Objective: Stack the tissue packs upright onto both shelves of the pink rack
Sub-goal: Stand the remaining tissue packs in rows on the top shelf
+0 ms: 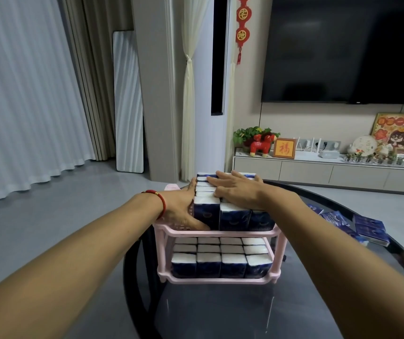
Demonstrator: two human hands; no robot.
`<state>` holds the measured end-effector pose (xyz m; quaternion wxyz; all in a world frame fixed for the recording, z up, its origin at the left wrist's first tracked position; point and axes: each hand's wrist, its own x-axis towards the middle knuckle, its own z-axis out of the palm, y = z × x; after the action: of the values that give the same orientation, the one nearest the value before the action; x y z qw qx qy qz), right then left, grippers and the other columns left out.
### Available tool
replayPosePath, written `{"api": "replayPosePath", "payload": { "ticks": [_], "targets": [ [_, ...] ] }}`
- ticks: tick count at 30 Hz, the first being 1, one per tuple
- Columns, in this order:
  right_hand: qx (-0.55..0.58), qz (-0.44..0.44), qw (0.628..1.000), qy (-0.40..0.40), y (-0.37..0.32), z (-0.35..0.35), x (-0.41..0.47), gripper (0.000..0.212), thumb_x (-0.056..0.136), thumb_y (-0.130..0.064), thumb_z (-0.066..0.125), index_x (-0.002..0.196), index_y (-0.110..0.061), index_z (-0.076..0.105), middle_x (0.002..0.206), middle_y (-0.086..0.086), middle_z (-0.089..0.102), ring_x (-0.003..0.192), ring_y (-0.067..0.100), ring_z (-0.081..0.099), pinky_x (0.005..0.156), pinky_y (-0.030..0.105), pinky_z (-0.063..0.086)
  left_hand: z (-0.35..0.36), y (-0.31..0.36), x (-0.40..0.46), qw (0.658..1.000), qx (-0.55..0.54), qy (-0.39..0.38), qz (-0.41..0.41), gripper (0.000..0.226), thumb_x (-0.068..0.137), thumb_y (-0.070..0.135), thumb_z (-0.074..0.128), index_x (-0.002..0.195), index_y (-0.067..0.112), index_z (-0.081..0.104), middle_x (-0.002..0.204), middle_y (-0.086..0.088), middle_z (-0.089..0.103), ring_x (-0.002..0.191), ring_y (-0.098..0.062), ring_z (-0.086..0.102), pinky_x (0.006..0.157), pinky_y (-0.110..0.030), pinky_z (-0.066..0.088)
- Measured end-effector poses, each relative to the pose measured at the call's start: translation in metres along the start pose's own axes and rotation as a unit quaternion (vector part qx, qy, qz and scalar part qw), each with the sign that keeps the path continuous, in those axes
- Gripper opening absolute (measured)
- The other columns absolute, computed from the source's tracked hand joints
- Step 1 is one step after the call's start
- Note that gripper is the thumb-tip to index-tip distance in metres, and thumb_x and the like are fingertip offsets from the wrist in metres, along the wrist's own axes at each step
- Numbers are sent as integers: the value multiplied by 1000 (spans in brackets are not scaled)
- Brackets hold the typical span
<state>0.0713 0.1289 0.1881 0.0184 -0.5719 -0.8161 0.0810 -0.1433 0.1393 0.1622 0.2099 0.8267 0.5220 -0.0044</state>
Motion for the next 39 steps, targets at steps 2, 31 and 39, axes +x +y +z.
{"api": "replayPosePath", "payload": {
  "ticks": [2,31,39],
  "targets": [
    [6,0,1000,5,1,1,0,55,104,-55,27,156,-55,12,170,-15,-3,157,20,-6,116,73,-7,-6,4,-10,1000,3,-3,-17,149,63,75,79,158,26,-25,163,9,28,146,-18,35,121,-36,33],
    [167,21,955,243,25,39,-107,68,96,-50,61,157,-32,35,166,-3,27,152,17,23,120,38,25,41,38,-42,937,-59,342,48,71,77,30,84,140,25,53,130,5,67,120,-18,60,98,-35,55],
    [19,-104,941,320,4,55,-97,37,102,-35,45,136,-31,59,136,-6,62,127,22,51,109,57,39,41,38,-42,938,-57,338,50,74,79,30,84,144,24,51,132,2,65,121,-17,58,99,-31,51]
  ]
}}
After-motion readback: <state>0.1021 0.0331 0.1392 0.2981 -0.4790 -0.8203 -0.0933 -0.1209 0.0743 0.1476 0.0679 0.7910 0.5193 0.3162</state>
